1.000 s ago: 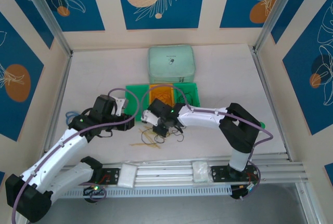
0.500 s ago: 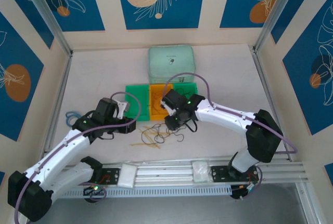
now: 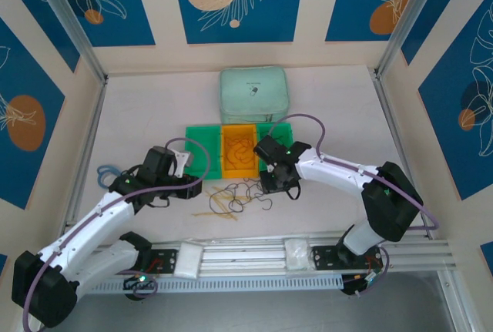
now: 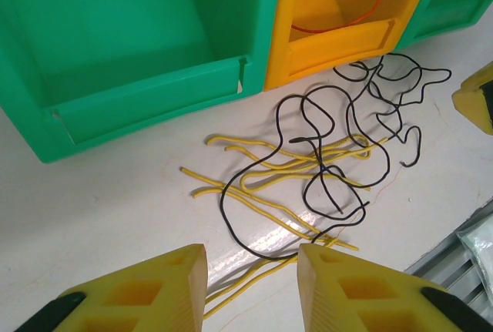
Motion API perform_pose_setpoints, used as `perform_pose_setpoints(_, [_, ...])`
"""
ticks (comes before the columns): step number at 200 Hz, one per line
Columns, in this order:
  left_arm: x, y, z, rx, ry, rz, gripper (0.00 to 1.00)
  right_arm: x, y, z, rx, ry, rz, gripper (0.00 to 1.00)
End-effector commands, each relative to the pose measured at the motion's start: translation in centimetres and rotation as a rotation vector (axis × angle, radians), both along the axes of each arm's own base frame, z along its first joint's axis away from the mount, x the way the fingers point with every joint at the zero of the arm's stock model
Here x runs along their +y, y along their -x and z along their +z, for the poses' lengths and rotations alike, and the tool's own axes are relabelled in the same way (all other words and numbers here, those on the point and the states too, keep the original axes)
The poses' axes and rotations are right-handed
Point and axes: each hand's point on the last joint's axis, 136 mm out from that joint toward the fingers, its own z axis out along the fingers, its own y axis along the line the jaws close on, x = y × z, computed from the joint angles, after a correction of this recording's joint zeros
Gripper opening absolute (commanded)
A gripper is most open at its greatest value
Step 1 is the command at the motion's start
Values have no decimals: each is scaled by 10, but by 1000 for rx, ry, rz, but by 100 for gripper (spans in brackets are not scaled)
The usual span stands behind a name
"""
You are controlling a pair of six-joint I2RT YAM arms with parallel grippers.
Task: Untangle the cables
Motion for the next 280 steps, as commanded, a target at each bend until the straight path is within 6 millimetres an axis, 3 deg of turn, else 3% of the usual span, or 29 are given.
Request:
perform_pose_setpoints(1, [-2, -3, 1, -18, 9, -15, 36, 4, -1, -4, 23, -58, -57, 29])
perform_pose_setpoints(84, [-3, -5, 1, -25, -1, -33, 36, 15, 6, -20, 69, -90, -108, 37])
perform_pose_setpoints(145, [-6, -7, -2, -17, -4, -48, 36, 15, -7, -30, 36, -63, -127, 37])
perform_pose_setpoints(172, [-6, -7, -3, -16, 1, -48, 36, 14, -11, -34, 23, -55, -129, 31])
perform_pose_setpoints(198, [-13, -6, -2, -15, 38, -63, 36, 13, -13, -34, -11, -54, -126, 17])
perform_pose_setpoints(230, [-29, -1, 5, -13, 131, -113, 36, 14, -12, -10, -104, -68, -80, 0])
perform_pose_setpoints(280, [-50, 4, 13, -52, 156, -180, 36, 10, -3, 71, -296, -111, 41, 0])
